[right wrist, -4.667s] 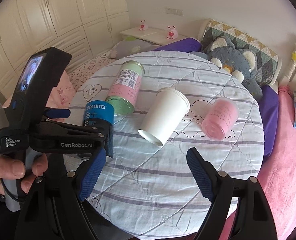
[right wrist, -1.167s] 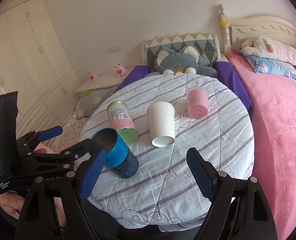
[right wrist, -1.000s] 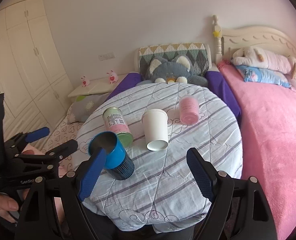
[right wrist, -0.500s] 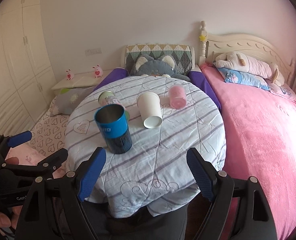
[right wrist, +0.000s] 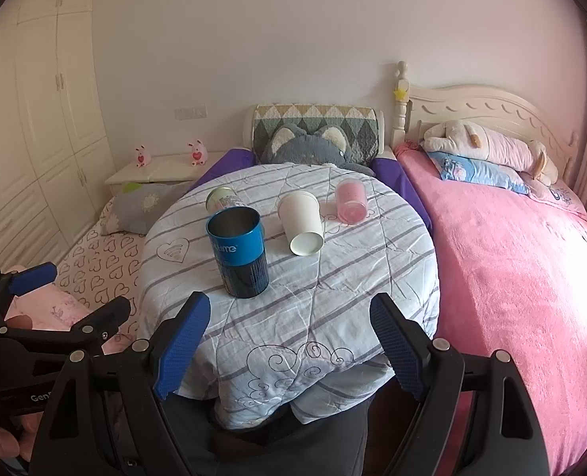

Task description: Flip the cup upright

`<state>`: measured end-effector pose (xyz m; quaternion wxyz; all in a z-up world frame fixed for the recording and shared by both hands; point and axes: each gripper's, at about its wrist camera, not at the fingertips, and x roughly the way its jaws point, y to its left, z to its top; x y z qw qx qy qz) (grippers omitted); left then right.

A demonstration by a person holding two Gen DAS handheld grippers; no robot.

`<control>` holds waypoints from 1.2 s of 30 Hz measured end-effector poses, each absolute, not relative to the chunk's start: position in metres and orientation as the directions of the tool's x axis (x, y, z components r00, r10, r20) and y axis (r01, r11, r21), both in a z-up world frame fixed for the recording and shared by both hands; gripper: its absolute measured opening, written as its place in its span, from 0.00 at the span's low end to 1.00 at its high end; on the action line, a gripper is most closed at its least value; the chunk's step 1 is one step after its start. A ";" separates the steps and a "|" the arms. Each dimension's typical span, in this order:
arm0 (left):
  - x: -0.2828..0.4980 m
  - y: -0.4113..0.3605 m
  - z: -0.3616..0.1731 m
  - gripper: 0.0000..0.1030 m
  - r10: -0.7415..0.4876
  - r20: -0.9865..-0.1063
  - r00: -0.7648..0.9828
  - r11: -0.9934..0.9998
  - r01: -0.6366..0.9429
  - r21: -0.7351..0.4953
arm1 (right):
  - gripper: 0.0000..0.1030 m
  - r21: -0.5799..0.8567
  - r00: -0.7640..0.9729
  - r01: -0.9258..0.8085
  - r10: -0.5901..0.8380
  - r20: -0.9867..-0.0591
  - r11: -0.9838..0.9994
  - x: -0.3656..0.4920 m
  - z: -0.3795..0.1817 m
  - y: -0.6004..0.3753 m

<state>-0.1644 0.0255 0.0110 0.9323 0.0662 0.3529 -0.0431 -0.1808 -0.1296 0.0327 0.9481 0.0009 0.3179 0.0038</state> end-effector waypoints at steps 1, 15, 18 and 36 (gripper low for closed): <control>-0.165 0.025 0.011 1.00 -0.033 -0.663 0.748 0.987 0.127 0.094 | 0.81 0.003 0.798 -0.008 0.008 -0.603 1.000 -0.181 0.033 -0.129; -0.165 0.024 0.012 1.00 -0.034 -0.662 0.749 0.987 0.128 0.094 | 0.81 0.012 0.795 -0.016 0.020 -0.607 1.000 -0.181 0.034 -0.129; -0.166 0.023 0.012 1.00 -0.035 -0.662 0.749 0.987 0.130 0.095 | 0.81 0.013 0.793 -0.017 0.021 -0.609 1.000 -0.181 0.033 -0.129; -0.168 0.018 0.012 1.00 -0.047 -0.667 0.743 0.986 0.140 0.087 | 0.81 0.025 0.786 -0.018 0.030 -0.618 1.000 -0.179 0.030 -0.132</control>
